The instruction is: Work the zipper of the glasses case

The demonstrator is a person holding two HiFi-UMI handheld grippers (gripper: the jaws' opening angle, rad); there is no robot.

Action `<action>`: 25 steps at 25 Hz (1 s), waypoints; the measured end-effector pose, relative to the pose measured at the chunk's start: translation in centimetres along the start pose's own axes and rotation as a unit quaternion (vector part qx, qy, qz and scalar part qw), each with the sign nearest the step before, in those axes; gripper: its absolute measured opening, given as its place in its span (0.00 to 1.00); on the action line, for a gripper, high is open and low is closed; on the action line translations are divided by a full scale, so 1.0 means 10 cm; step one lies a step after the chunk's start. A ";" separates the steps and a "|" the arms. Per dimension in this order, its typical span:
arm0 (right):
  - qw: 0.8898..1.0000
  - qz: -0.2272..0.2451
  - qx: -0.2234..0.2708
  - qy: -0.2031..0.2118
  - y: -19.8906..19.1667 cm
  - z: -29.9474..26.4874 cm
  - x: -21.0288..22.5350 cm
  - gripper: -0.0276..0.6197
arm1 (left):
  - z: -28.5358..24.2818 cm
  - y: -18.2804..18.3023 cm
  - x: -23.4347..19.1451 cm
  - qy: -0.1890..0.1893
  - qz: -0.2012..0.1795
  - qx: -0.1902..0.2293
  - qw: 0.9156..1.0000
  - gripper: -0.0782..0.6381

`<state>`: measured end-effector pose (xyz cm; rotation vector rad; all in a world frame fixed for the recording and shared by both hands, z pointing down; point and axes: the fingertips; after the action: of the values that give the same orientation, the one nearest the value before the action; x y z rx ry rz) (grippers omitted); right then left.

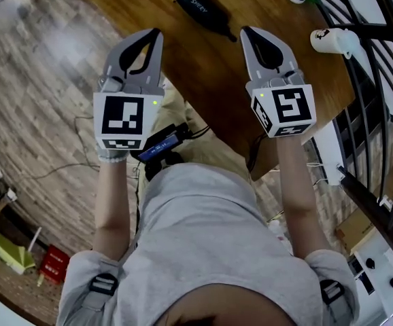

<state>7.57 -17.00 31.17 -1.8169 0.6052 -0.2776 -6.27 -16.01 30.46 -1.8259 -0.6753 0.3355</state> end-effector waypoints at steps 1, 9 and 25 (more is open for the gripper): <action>1.000 -0.001 0.006 0.001 0.04 0.06 -0.01 0.05 | 0.05 0.04 0.03 0.001 -0.005 0.005 1.000 0.13; 0.999 0.009 0.045 -0.011 0.36 0.47 -0.08 0.05 | 0.41 0.47 0.18 -0.011 -0.022 0.067 0.997 0.13; 0.998 -0.004 0.056 -0.009 0.47 0.70 -0.18 0.05 | 0.57 0.57 0.30 -0.022 -0.021 0.080 0.996 0.13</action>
<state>8.14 -11.39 24.62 -1.7131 0.5589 -0.2959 -5.30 -11.16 23.44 -1.6543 -0.6951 0.3916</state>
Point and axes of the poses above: the fingertips, and each gripper's own axes: z backward along the fingers, x to its right, y out of its top, and after that the axes turned 4 degrees about -y, right-handed
